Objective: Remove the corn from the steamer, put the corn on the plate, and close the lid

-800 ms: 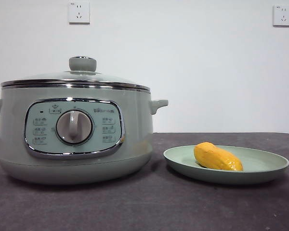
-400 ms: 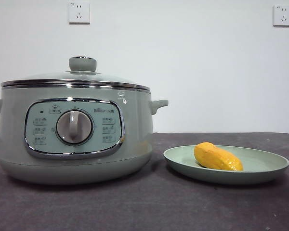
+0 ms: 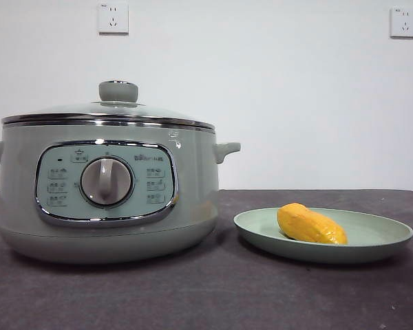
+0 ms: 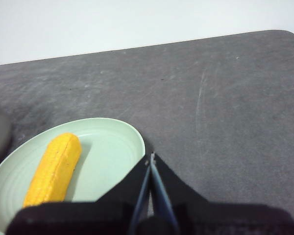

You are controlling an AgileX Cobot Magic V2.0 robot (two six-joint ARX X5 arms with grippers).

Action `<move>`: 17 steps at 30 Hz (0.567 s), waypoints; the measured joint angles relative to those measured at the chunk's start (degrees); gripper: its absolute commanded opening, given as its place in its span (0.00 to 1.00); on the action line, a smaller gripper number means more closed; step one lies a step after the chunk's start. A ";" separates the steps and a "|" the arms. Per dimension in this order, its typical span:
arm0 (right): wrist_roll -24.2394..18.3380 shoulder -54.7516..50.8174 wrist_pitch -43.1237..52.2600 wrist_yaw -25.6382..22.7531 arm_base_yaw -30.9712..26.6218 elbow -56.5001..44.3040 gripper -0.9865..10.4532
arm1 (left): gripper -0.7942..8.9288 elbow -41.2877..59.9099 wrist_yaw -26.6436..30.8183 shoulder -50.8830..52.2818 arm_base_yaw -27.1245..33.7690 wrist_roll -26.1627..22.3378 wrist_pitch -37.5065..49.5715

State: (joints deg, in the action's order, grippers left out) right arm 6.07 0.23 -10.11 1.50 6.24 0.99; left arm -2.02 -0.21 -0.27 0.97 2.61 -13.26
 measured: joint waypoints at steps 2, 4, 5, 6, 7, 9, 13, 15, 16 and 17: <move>0.20 0.00 0.00 0.00 0.00 0.00 0.09 | 0.08 0.00 0.00 0.00 0.00 0.02 0.00; 0.22 0.00 0.00 0.02 0.00 0.00 0.09 | 0.08 0.00 0.00 0.00 0.00 0.02 0.00; 0.24 0.00 0.00 0.00 0.00 0.00 0.09 | 0.08 0.00 0.00 0.00 0.00 0.00 0.00; 0.24 0.00 0.00 0.00 0.00 0.00 0.09 | 0.08 0.00 0.00 0.00 0.00 0.00 0.00; 0.26 0.00 0.00 0.00 0.00 0.00 0.09 | 0.08 0.00 0.00 0.00 0.00 0.02 0.00; 0.39 0.00 0.00 0.00 0.00 0.00 0.09 | 0.08 0.00 0.00 0.00 0.00 0.00 0.00; 0.42 0.00 0.00 0.00 0.00 0.00 0.09 | 0.08 0.00 0.00 0.00 0.00 0.02 0.00; 0.42 0.00 0.00 0.00 0.00 0.00 0.09 | 0.08 0.00 0.00 0.00 0.00 0.02 0.00; 0.42 0.00 0.00 0.00 0.00 0.00 0.09 | 0.08 0.00 0.00 0.00 0.00 0.02 0.00; 0.42 0.00 0.00 0.00 0.00 0.00 0.09 | 0.08 0.00 0.00 0.00 0.00 0.00 0.00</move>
